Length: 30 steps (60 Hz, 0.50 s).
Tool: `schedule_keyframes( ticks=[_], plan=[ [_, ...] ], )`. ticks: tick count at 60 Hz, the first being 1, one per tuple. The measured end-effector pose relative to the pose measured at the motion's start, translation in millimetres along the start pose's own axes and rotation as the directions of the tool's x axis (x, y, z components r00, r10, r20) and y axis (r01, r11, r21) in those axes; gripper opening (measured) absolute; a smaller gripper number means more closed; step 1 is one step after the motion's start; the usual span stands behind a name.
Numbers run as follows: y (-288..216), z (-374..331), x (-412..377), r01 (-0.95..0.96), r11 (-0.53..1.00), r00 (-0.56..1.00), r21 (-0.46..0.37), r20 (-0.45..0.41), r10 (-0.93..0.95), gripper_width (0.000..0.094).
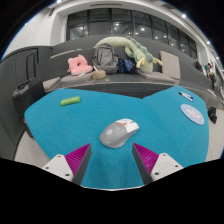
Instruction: Arrange mouse
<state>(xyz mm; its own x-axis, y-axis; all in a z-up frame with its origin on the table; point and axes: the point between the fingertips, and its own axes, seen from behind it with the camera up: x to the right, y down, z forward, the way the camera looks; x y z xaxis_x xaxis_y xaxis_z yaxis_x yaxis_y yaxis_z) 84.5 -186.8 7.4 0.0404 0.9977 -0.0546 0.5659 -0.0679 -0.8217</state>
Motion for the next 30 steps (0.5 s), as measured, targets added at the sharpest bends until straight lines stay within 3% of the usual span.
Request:
schedule_keyframes(
  ticks=[30],
  plan=[
    [-49.0,96.4,3.7,-0.011,1.0,1.0,-0.013,-0.008,0.011,0.0854]
  ],
)
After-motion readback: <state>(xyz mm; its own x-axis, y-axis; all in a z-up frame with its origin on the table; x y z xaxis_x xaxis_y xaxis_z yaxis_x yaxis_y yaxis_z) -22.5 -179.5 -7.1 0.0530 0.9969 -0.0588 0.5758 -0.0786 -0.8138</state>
